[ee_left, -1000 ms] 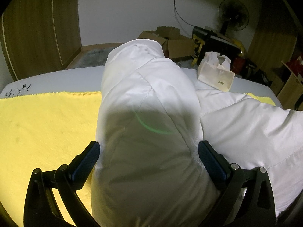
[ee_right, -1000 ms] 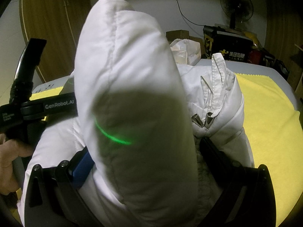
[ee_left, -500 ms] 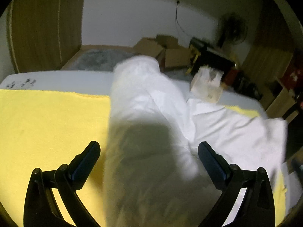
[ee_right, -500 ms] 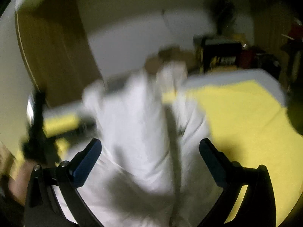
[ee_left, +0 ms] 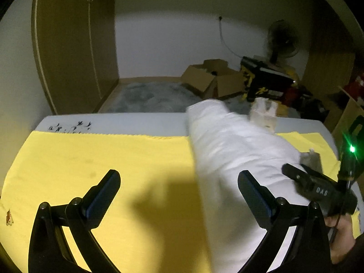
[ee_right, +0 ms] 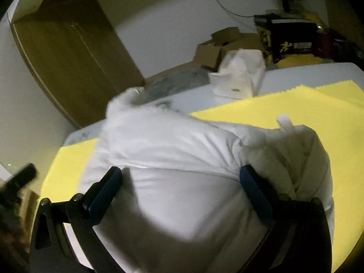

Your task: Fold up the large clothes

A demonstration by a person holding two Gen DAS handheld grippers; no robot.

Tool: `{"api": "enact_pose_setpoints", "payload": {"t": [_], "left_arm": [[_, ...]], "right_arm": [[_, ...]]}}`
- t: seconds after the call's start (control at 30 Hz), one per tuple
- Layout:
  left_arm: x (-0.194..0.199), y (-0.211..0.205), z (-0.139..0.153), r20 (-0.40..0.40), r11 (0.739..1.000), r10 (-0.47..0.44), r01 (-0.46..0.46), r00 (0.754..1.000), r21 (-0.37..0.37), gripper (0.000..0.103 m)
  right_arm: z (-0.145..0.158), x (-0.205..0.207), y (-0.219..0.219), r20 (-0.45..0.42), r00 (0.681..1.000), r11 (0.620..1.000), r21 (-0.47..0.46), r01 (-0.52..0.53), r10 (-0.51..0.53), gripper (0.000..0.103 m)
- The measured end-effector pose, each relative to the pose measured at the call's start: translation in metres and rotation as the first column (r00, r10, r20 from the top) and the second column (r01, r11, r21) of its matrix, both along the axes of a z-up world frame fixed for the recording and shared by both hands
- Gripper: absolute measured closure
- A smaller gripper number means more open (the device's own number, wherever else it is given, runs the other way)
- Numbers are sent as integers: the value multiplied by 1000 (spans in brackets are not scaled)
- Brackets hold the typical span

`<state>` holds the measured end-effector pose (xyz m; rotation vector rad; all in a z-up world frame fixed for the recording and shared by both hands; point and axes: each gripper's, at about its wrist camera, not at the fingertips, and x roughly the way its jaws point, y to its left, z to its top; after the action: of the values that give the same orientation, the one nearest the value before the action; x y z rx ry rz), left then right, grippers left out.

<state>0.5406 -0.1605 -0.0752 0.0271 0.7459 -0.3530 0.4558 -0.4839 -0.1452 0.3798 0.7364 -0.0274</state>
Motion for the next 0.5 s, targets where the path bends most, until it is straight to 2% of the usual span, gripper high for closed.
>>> {"api": "enact_pose_setpoints", "payload": {"t": [0.07,0.2,0.3,0.37,0.4,0.47,0.5], "left_arm": [[5,3,-8,-33,1000,7,-7,999,5,0],[-1,13,-20,-87,1000,4,-2,996,23,0],[-11,30,-19,-118,1000,13,-12,993,10,0],[-15,41,-16,-132,1000,17,-17,991,-5,0],[-17,48,-13,-131,1000,18,-19,991,-13,0],[-22,61,-11,-129,1000,14,-16,992,-18,0],[-23,64,-10,-130,1000,13,-15,991,-21,0]], "right_arm": [[-9,3,2,-10,1000,999,-30,12,-13,1],[-20,14,-5,-40,999,1000,11,12,-12,1],[-16,19,4,-89,996,999,-35,-5,2,1],[-4,17,13,-144,990,994,-103,-19,4,0],[10,6,17,-129,991,994,-110,0,-14,0],[51,-40,21,-20,1000,999,-35,10,-10,0],[61,-55,23,-9,1000,1000,-27,8,-8,0]]}}
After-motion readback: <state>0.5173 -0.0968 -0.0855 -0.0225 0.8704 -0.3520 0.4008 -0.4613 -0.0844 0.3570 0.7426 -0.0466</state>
